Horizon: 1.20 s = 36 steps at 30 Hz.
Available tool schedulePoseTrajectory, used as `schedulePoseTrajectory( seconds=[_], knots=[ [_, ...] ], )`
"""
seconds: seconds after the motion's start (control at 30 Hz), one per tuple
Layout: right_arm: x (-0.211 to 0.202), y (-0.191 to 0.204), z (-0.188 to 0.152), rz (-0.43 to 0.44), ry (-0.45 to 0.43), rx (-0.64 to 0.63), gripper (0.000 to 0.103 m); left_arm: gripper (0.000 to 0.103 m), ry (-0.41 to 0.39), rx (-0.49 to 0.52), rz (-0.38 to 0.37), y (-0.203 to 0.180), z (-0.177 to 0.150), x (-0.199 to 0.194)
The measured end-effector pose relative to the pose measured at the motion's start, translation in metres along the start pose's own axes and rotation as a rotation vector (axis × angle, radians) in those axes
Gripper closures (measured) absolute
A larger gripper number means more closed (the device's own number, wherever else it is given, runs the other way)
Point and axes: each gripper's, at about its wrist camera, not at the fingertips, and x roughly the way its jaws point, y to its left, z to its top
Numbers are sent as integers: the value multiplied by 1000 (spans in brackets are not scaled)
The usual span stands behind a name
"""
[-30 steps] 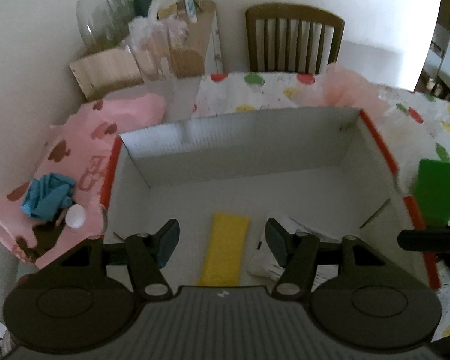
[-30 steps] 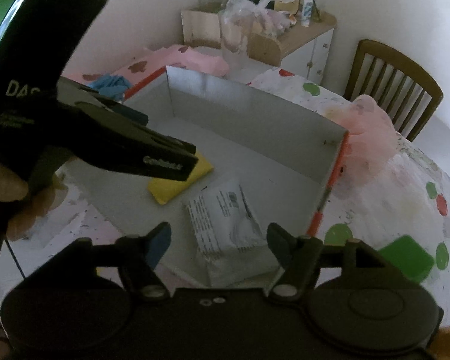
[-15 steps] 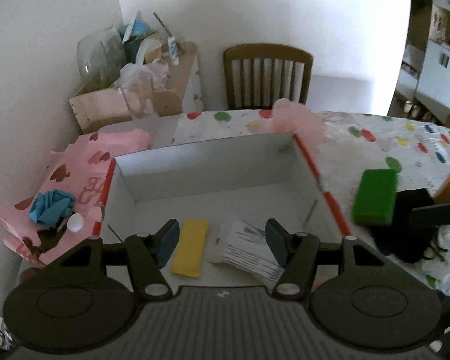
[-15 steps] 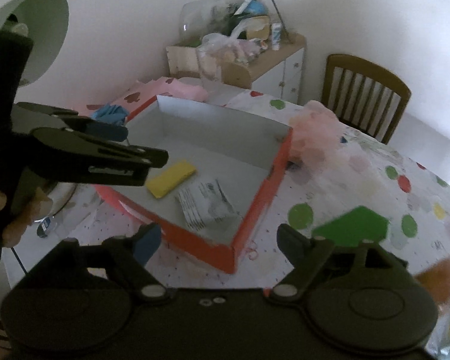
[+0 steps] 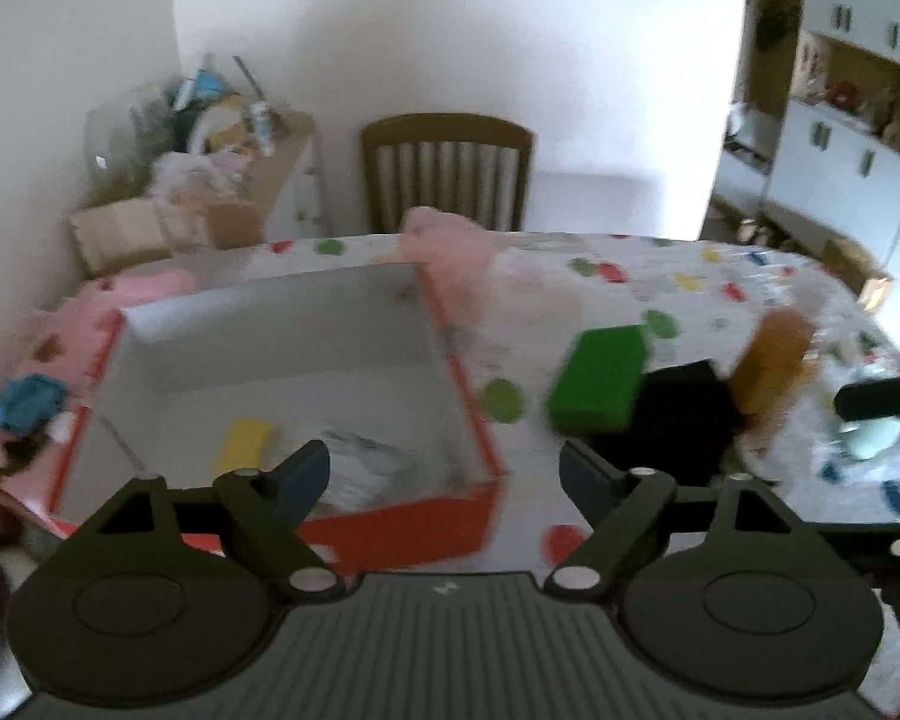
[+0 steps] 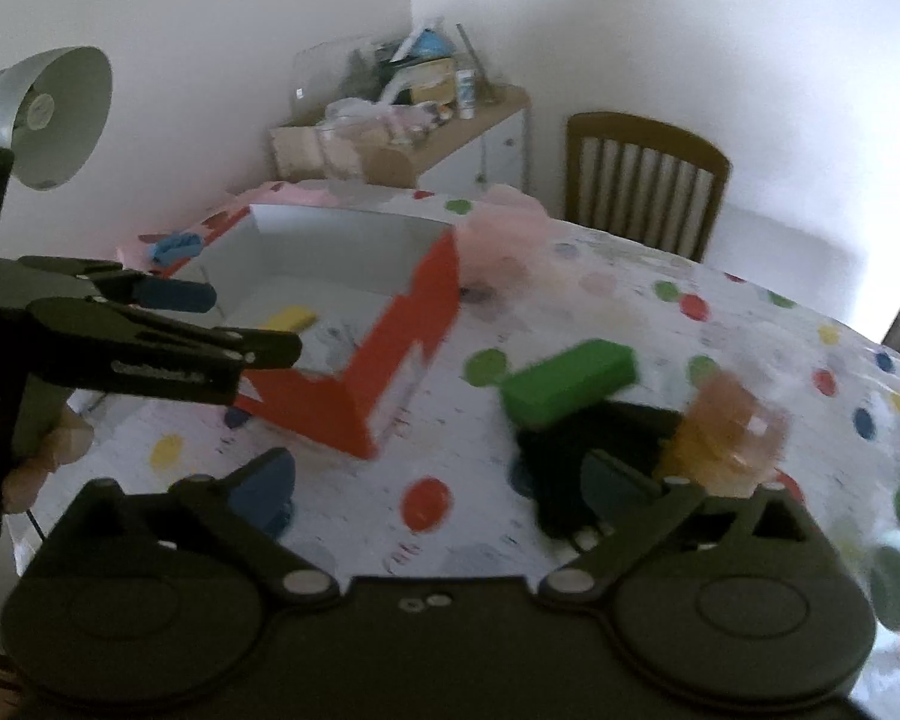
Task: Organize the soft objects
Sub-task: 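Withdraw both grippers from the box back toward the black bag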
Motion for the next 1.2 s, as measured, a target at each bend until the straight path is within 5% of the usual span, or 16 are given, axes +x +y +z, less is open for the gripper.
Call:
schedulePoseTrajectory(
  seconds=[0.17, 0.27, 0.67, 1.2],
  knots=[
    [-19, -31, -26, -34, -9, 6, 0, 15, 4, 1, -52, -33, -5, 3],
    [-27, -48, -40, -40, -8, 14, 0, 2, -5, 5, -83, -51, -9, 7],
    [-38, -108, -93, -123, 12, 57, 0, 1, 33, -42, -152, -107, -21, 37],
    [-14, -151, -123, -140, 91, 122, 20, 1, 32, -16, -53, -146, -28, 87]
  ],
)
